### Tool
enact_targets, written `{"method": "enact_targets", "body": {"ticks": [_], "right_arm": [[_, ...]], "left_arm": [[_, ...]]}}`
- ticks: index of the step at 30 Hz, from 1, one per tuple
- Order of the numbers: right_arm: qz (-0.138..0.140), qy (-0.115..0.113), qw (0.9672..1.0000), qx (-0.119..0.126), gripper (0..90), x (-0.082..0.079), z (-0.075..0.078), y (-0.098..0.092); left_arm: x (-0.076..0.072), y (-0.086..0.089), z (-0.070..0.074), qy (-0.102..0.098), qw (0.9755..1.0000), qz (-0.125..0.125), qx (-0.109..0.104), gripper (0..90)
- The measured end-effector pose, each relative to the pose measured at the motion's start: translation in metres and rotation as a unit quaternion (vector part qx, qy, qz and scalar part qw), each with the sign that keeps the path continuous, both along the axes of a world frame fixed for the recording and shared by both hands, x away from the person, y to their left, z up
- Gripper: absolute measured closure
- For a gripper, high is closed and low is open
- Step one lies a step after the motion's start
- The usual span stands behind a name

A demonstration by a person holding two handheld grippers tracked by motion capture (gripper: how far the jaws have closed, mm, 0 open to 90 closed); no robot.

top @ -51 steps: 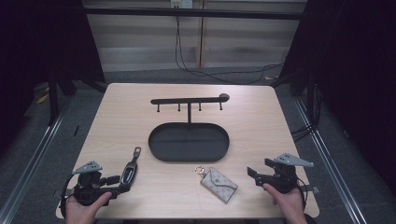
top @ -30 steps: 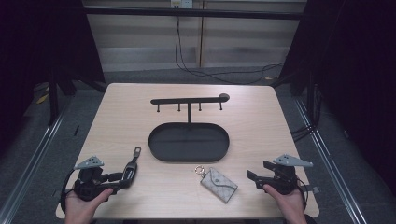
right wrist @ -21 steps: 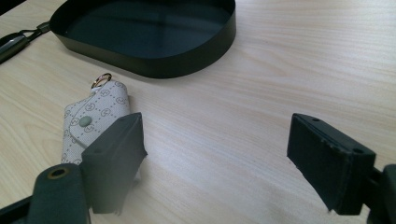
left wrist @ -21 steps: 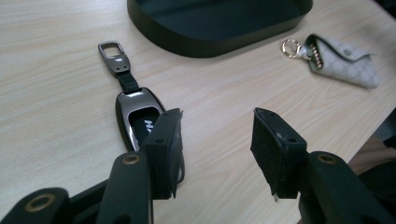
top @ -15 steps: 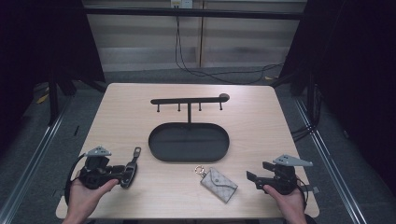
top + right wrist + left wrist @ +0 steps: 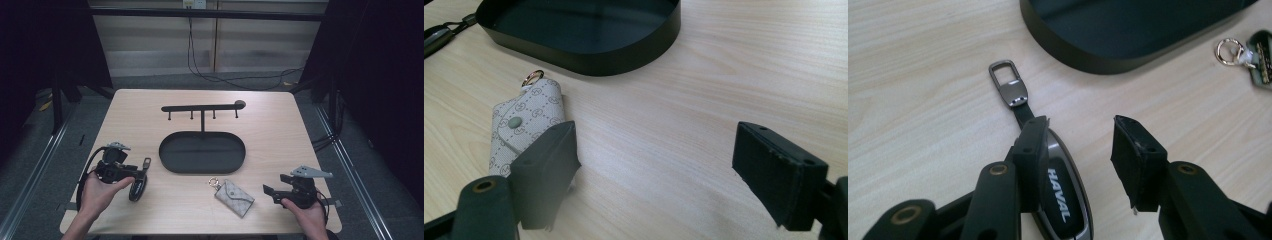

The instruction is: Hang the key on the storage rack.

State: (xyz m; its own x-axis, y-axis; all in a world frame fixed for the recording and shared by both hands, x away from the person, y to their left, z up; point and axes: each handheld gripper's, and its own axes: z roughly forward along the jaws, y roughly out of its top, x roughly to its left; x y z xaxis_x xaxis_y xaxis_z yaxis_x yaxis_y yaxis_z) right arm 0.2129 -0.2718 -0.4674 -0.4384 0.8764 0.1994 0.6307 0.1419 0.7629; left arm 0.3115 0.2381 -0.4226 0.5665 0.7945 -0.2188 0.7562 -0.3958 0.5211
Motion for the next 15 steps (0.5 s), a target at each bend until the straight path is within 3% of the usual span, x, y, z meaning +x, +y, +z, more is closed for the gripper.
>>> {"method": "enact_targets", "body": {"ticks": [5,15], "right_arm": [[0.003,0.000,1.0000,0.002,18.0,0.000,0.000,0.000],[0.006,0.005,1.0000,0.000,18.0,0.001,-0.001,0.001]], "left_arm": [[0.018,-0.003,-0.001,0.012,0.9998,0.008,0.014,58.5],[0.043,-0.010,0.001,0.041,0.9987,-0.004,0.032,57.1]]}}
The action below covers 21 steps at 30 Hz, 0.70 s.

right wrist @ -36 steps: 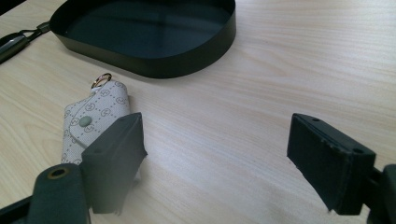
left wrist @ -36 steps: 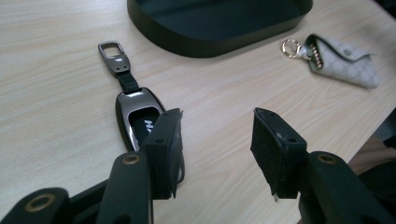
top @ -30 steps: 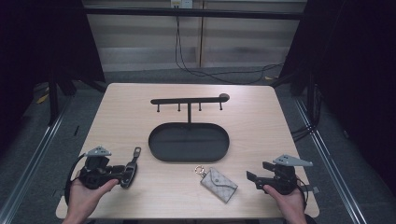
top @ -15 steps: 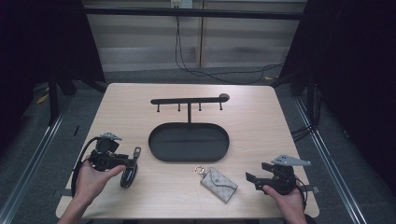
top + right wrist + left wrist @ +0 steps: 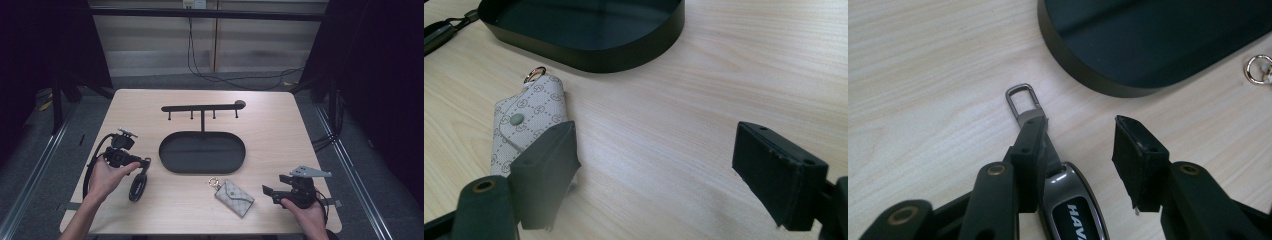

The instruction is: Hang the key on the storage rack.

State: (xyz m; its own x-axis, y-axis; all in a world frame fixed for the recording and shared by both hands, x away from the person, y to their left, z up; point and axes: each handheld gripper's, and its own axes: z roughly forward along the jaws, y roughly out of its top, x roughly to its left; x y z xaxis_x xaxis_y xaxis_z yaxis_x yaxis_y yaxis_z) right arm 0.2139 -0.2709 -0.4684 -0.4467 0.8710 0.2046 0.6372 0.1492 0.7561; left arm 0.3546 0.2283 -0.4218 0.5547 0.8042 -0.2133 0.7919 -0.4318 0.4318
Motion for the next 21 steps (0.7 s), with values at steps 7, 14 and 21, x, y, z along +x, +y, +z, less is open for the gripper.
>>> {"method": "enact_targets", "body": {"ticks": [7,14,21], "right_arm": [[0.001,0.004,1.0000,-0.001,18.0,0.000,0.000,0.000],[0.002,0.007,1.0000,-0.001,17.5,0.001,-0.001,0.000],[0.003,0.011,0.9999,-0.003,17.4,0.002,-0.002,0.001]], "left_arm": [[0.014,-0.003,-0.008,0.026,0.9996,0.006,0.011,53.6],[0.028,0.000,-0.019,0.043,0.9987,0.017,0.022,57.2],[0.036,-0.005,-0.022,0.059,0.9975,0.010,0.037,58.4]]}}
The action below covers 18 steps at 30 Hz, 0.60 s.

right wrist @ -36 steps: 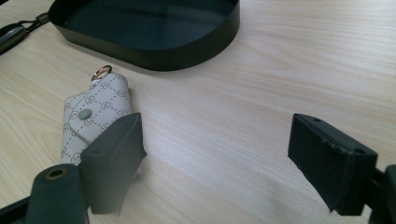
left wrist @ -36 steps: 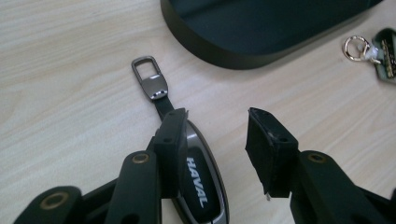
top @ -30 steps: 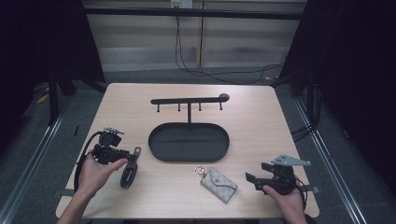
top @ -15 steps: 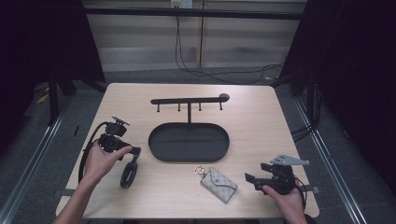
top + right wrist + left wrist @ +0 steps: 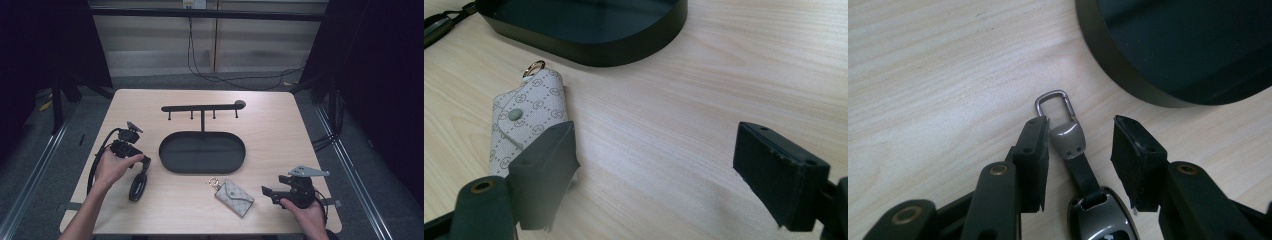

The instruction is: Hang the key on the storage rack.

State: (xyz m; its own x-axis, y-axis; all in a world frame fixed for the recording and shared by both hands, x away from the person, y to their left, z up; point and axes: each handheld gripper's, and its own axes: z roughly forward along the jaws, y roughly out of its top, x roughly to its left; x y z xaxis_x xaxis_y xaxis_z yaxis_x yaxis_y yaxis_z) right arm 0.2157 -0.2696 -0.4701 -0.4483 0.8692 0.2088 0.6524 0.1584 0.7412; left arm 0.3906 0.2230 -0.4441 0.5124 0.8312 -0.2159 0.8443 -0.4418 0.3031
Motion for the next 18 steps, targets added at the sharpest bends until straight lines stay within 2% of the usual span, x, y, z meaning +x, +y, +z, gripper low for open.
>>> {"method": "enact_targets", "body": {"ticks": [1,6,10,11,14,18], "right_arm": [[0.000,0.000,1.0000,0.000,17.4,0.000,0.000,0.000],[0.001,0.003,1.0000,-0.002,17.5,0.000,0.000,0.000],[-0.001,0.000,1.0000,-0.002,17.5,0.001,0.000,0.000],[-0.002,0.001,1.0000,-0.002,17.5,0.000,0.000,0.000],[-0.003,0.001,1.0000,-0.002,17.5,0.000,0.000,0.000],[-0.002,0.002,1.0000,-0.003,17.5,0.001,-0.001,0.000]], "left_arm": [[0.001,-0.003,-0.003,-0.004,0.9999,-0.002,0.014,58.0],[0.004,-0.006,-0.007,0.001,0.9998,-0.003,0.019,56.8],[0.005,-0.009,-0.009,-0.002,0.9993,0.008,0.035,59.8],[0.006,-0.009,-0.010,0.000,0.9989,0.009,0.045,60.4],[0.008,-0.011,-0.015,0.019,0.9983,0.011,0.053,60.4],[0.011,-0.012,-0.018,0.031,0.9977,0.018,0.058,59.9]]}}
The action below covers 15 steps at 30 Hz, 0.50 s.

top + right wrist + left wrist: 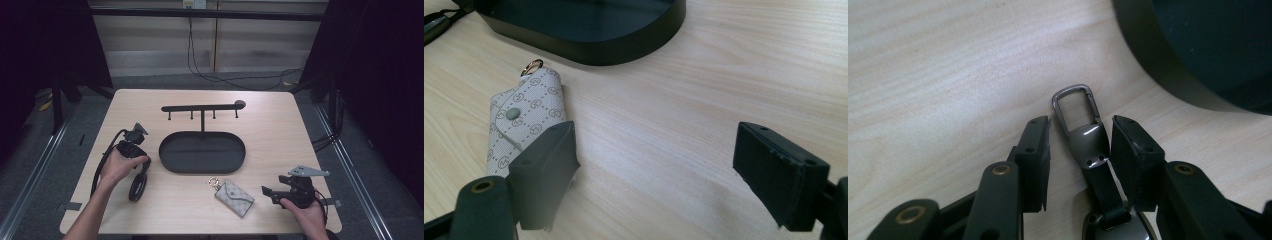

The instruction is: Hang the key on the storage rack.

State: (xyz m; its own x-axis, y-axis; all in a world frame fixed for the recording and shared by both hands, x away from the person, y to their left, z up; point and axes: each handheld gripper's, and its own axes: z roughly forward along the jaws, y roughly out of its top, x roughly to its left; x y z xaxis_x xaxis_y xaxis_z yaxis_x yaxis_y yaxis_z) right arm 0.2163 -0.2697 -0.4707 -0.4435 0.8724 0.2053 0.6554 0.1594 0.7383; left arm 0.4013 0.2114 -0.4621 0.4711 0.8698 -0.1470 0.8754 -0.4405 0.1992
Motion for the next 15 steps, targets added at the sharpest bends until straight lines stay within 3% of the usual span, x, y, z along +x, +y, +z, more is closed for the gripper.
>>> {"method": "enact_targets", "body": {"ticks": [1,8,15], "right_arm": [[0.000,0.001,1.0000,0.000,17.5,0.000,0.000,0.000],[0.002,0.002,1.0000,-0.001,17.5,0.000,0.000,0.000],[0.004,0.006,1.0000,-0.002,17.5,0.001,-0.001,0.001]], "left_arm": [[0.001,-0.002,-0.002,0.010,0.9999,0.004,0.004,60.0],[0.003,-0.007,-0.004,0.023,0.9995,-0.002,0.023,62.2],[0.004,-0.018,-0.004,0.031,0.9972,-0.008,0.067,66.4]]}}
